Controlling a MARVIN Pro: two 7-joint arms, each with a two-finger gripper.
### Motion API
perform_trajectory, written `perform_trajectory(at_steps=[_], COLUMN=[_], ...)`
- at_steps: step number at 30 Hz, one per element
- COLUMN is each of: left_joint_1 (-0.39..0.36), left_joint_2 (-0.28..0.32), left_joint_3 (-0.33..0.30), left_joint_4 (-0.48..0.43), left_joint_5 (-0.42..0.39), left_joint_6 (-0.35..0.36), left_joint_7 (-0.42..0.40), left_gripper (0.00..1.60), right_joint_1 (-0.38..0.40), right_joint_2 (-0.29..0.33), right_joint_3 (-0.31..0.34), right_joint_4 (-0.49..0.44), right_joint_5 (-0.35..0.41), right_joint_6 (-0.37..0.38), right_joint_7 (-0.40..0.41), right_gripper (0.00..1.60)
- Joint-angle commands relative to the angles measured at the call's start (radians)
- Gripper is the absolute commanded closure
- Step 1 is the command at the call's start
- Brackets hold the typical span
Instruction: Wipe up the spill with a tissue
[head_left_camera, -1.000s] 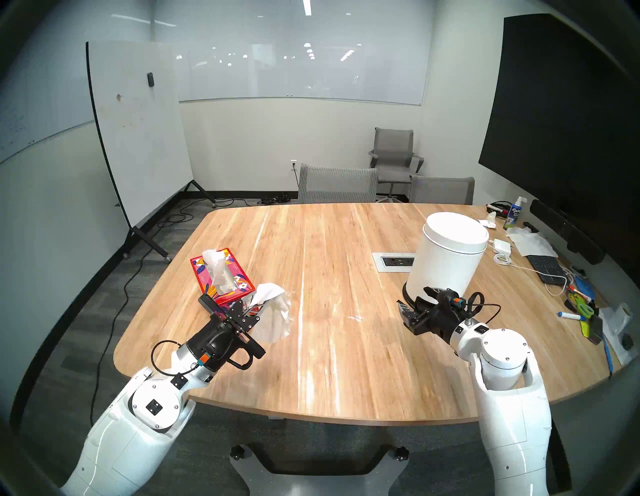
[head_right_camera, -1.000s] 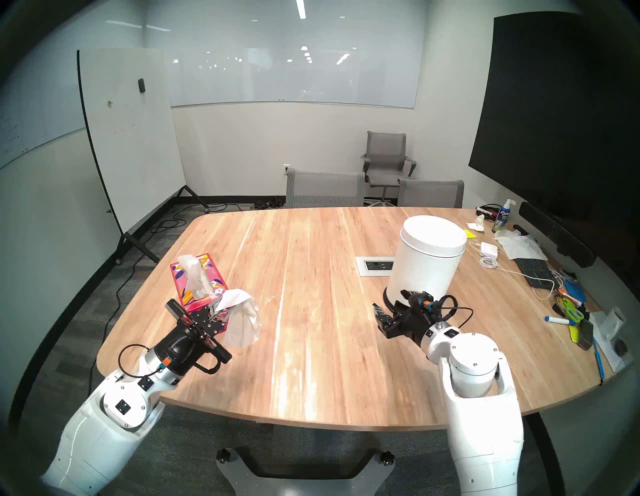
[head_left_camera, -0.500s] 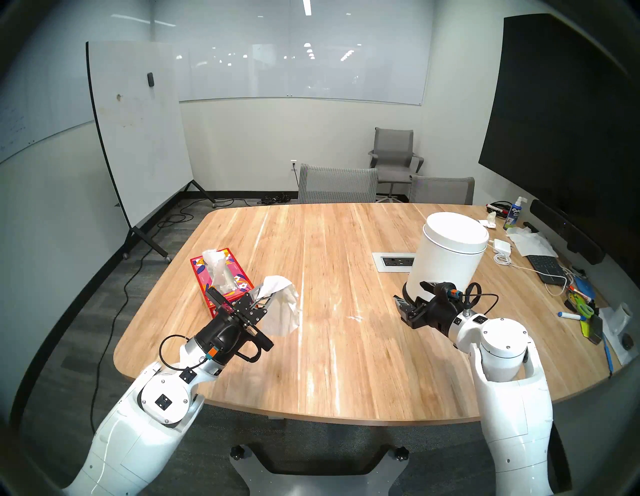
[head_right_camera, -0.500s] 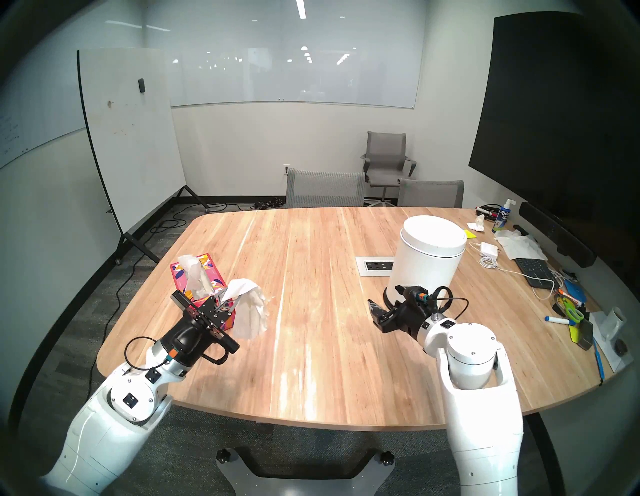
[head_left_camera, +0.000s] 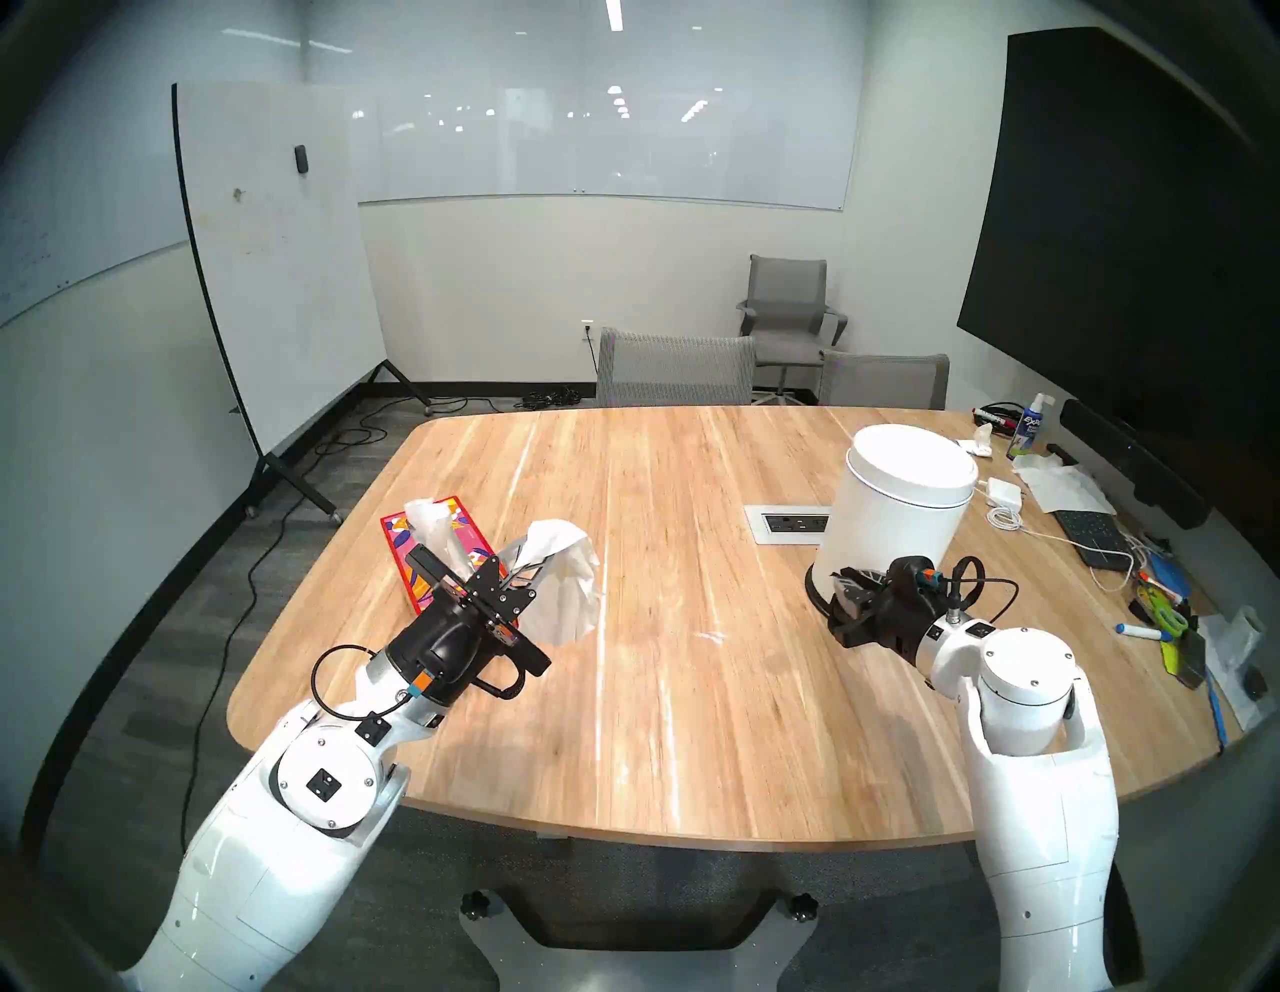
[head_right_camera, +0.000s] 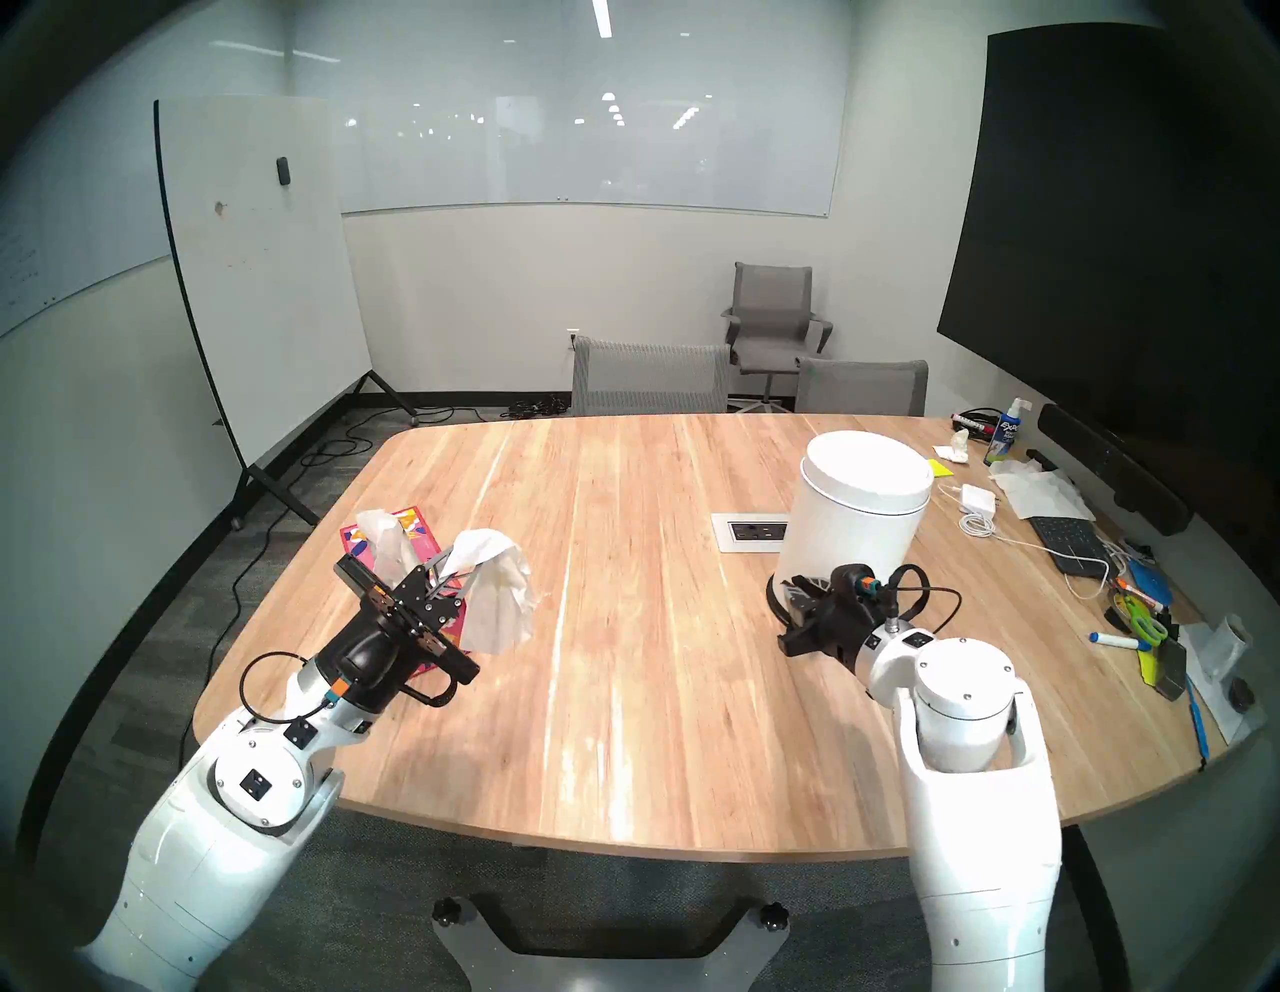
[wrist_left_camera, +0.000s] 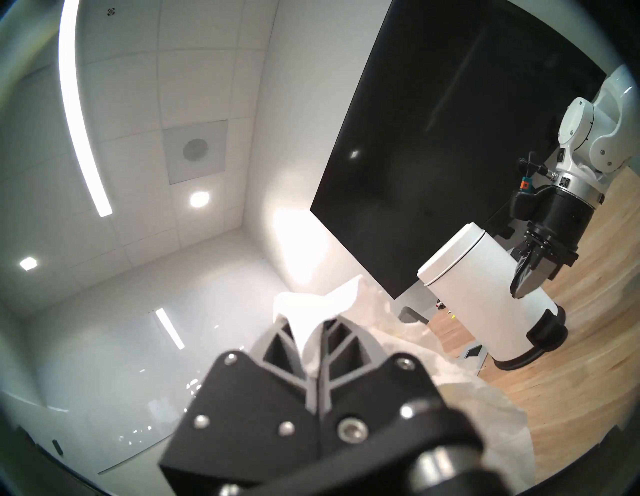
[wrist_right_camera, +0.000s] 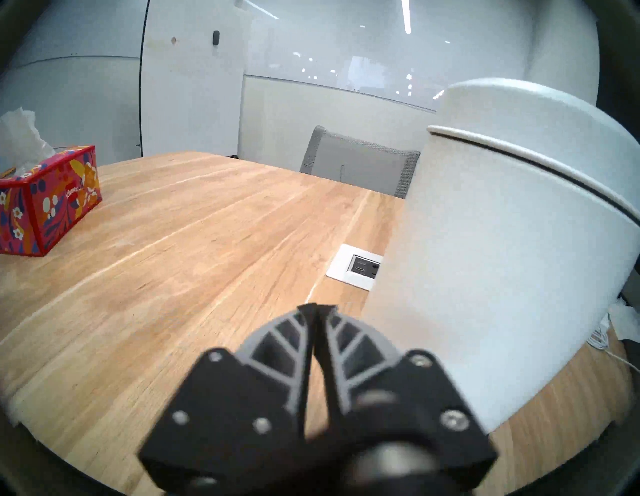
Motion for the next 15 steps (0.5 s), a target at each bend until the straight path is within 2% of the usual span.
perform_trajectory(at_steps=[1, 10, 15], left_joint_1=[0.009, 0.024, 0.021], left_joint_2=[-0.013, -0.022, -0.026], left_joint_3=[0.01, 0.021, 0.029], left_joint_4=[-0.03, -0.018, -0.008], left_joint_5=[0.013, 0.018, 0.009], left_joint_6=[-0.006, 0.011, 0.023], left_joint_7=[0.007, 0.014, 0.014], left_gripper=[1.6, 1.6, 1.6], right_joint_1=[0.003, -0.01, -0.019], right_joint_2=[0.014, 0.0, -0.01], right_joint_3=[0.036, 0.071, 0.067], right_joint_4=[-0.057, -0.081, -0.088], right_joint_5=[0.034, 0.084, 0.089], right_joint_6=[0.052, 0.18, 0.241], right_joint_7=[0.038, 0.099, 0.114], right_gripper=[1.6, 1.6, 1.6])
